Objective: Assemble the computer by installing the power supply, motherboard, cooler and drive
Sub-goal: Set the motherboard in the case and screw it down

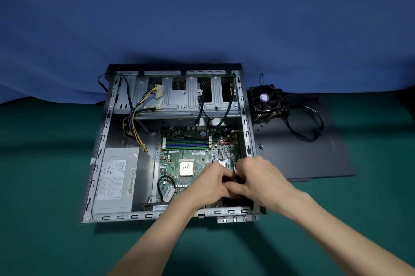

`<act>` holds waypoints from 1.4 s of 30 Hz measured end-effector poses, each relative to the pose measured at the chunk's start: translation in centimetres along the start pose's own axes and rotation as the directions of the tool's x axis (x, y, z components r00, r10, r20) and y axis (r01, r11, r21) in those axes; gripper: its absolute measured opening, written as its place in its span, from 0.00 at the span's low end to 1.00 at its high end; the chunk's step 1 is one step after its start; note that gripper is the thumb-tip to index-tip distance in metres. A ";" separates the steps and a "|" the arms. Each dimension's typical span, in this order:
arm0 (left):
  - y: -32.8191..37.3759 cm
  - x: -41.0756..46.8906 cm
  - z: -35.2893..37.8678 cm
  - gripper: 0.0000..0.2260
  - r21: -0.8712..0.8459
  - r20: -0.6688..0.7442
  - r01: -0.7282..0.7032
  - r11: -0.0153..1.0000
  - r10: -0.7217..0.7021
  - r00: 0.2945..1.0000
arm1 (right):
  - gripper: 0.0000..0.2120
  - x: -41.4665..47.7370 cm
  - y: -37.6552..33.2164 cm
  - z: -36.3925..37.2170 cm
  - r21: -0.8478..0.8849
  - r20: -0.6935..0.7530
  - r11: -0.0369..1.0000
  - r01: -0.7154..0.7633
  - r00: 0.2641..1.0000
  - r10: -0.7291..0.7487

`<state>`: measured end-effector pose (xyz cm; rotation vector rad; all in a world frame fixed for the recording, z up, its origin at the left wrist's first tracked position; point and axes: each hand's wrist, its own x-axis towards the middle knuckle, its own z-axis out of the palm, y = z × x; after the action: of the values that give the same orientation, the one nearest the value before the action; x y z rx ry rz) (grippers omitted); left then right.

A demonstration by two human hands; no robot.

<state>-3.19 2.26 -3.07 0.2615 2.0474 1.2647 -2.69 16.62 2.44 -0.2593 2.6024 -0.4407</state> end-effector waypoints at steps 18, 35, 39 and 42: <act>5.4 5.2 -3.0 0.07 -0.052 -0.436 0.008 0.999 -0.030 0.900 | 0.10 4.6 11.3 -8.5 0.925 -0.138 -0.284 0.252 0.920 0.367; 4.1 7.0 -2.2 0.04 -0.188 -0.388 0.043 0.981 -0.114 0.915 | 0.15 11.0 13.9 4.4 0.260 -0.041 0.829 -0.494 0.853 0.521; 3.9 7.1 -2.2 0.04 -0.214 -0.386 0.030 0.976 -0.113 0.915 | 0.16 11.5 14.3 5.0 0.212 -0.069 0.853 -0.478 0.863 0.501; 3.9 7.0 -2.3 0.04 -0.219 -0.388 0.022 0.975 -0.108 0.915 | 0.15 11.4 14.9 5.1 0.256 -0.084 0.838 -0.481 0.853 0.515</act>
<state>-10.56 6.19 -2.35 -0.1800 2.2060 1.5795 -11.59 26.21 -12.01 0.5465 2.5939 -0.5720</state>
